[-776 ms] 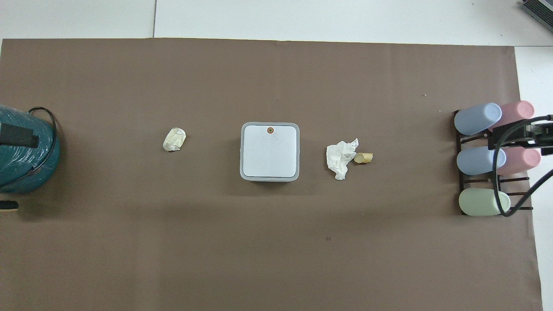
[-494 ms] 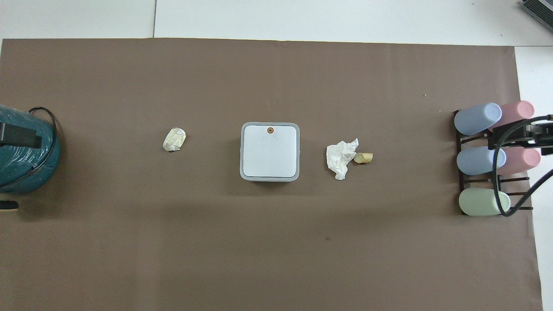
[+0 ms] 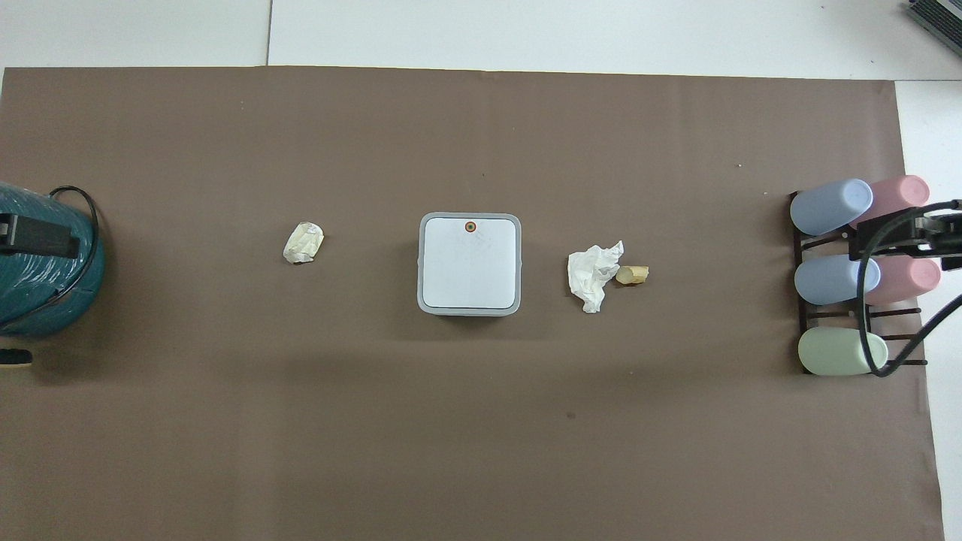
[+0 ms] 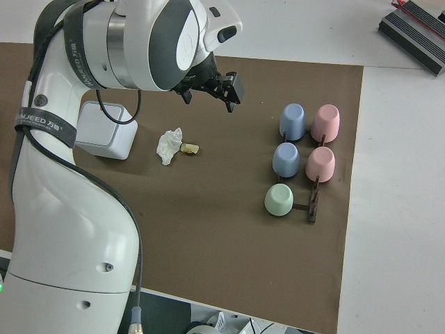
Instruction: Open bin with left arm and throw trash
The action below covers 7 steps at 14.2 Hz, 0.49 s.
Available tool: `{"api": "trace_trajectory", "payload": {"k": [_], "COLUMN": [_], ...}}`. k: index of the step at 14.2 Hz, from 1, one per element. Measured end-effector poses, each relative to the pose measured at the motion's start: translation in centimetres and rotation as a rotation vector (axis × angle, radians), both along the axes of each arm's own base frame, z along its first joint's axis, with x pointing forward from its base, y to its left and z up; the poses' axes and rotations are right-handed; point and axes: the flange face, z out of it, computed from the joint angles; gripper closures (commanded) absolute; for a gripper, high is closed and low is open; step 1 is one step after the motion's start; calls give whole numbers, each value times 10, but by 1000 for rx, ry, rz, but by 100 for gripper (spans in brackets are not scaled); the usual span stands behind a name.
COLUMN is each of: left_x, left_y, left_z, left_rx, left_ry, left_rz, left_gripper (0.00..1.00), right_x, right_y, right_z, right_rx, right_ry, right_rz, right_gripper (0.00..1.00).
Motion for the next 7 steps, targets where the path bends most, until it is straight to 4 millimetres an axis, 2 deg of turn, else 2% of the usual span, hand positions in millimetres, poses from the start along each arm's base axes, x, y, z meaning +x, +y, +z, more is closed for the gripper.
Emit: {"api": "trace_trajectory", "payload": {"k": [5,7], "left_x": [-1,0], "left_y": [-2,-14], "left_z": [-1,0], "left_rx": [-7,-48], "left_ry": [7,2], "left_rz": [-4,-14], "left_gripper": [0,0], "right_x": [0,0], "right_y": [0,0], "right_z": [0,0], "right_rx": [0,0], "right_ry": [0,0], "right_rz": [0,0], "right_gripper": [0,0]}}
